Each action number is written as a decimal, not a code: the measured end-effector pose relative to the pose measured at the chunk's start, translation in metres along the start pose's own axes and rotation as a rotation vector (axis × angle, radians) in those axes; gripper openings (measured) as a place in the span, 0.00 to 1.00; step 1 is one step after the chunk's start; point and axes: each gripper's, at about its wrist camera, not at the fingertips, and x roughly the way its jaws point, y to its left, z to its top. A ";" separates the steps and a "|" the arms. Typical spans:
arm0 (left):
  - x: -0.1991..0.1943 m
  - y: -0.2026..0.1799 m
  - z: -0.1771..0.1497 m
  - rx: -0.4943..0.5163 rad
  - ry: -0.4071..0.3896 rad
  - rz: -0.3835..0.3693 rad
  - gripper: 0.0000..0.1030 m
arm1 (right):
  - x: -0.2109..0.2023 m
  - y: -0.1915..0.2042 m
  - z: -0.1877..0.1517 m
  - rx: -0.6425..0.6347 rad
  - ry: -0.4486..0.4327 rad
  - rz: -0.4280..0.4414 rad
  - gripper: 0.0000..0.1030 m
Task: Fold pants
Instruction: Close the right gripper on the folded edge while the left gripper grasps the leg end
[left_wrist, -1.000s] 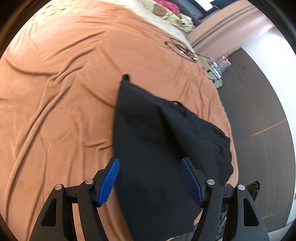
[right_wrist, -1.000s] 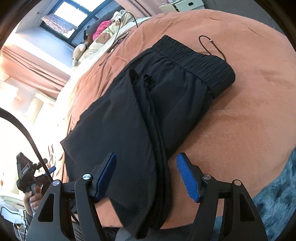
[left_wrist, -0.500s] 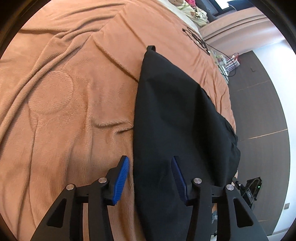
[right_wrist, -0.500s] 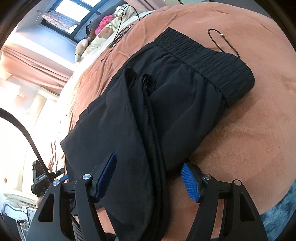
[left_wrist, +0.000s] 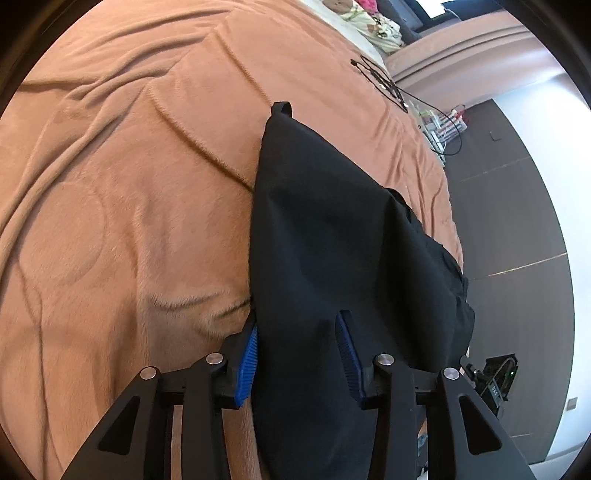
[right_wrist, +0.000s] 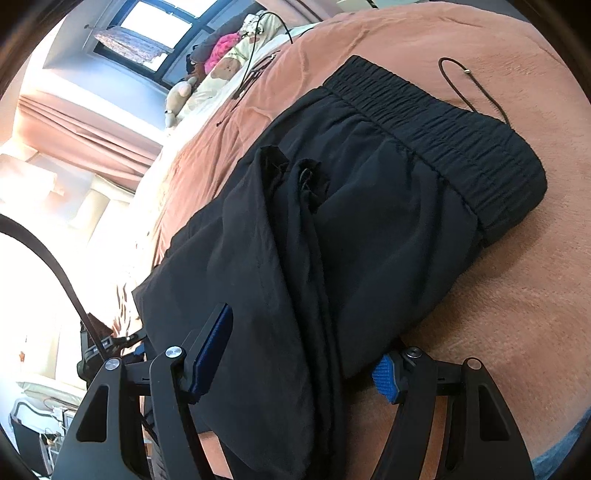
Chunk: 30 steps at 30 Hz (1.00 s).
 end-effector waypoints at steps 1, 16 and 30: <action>0.002 0.002 0.001 -0.005 0.001 -0.001 0.39 | 0.000 -0.001 -0.001 0.000 0.001 0.004 0.65; -0.043 0.012 -0.006 -0.044 -0.068 -0.082 0.03 | -0.007 -0.005 -0.006 -0.013 0.003 0.044 0.06; -0.126 0.080 -0.003 -0.113 -0.145 -0.038 0.03 | 0.037 0.045 -0.026 -0.018 0.077 0.080 0.05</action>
